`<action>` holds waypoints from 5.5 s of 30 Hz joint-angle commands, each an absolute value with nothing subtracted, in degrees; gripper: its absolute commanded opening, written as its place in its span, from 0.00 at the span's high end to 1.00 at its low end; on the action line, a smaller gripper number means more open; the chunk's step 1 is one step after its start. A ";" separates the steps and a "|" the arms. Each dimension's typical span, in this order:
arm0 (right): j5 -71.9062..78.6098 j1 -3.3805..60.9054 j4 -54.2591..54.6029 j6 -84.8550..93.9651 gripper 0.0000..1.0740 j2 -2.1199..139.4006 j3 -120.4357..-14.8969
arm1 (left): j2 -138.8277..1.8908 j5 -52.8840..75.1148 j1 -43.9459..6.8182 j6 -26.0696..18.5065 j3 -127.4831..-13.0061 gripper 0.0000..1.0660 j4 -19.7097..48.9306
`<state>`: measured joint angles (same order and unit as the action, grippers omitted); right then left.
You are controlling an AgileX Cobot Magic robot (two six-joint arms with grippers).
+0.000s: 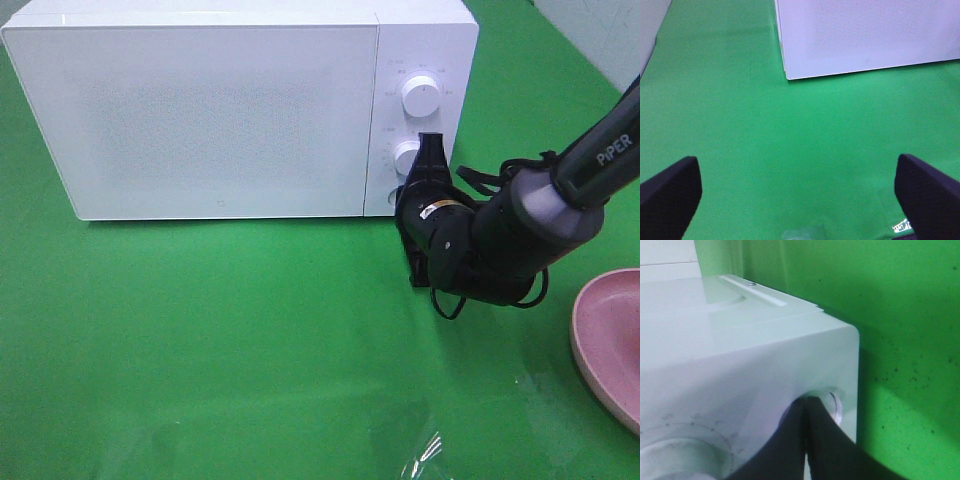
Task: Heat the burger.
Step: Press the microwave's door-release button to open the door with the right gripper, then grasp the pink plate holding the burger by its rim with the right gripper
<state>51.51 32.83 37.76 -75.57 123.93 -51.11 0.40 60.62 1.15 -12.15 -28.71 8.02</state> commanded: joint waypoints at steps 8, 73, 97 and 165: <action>65.20 31.57 38.33 -75.86 1.00 124.27 -55.18 | 1.38 59.87 0.80 -12.09 -28.65 0.08 8.25; 24.29 33.12 36.73 -45.89 1.00 105.37 -45.32 | 1.38 59.87 0.80 -12.09 -28.65 0.08 8.25; -18.33 29.56 7.79 -19.14 0.95 89.32 -45.55 | 1.38 59.87 0.80 -12.09 -28.65 0.08 8.25; -30.31 18.28 -11.80 -14.55 0.17 94.60 -37.47 | 1.38 59.87 0.80 -12.09 -28.65 0.08 8.25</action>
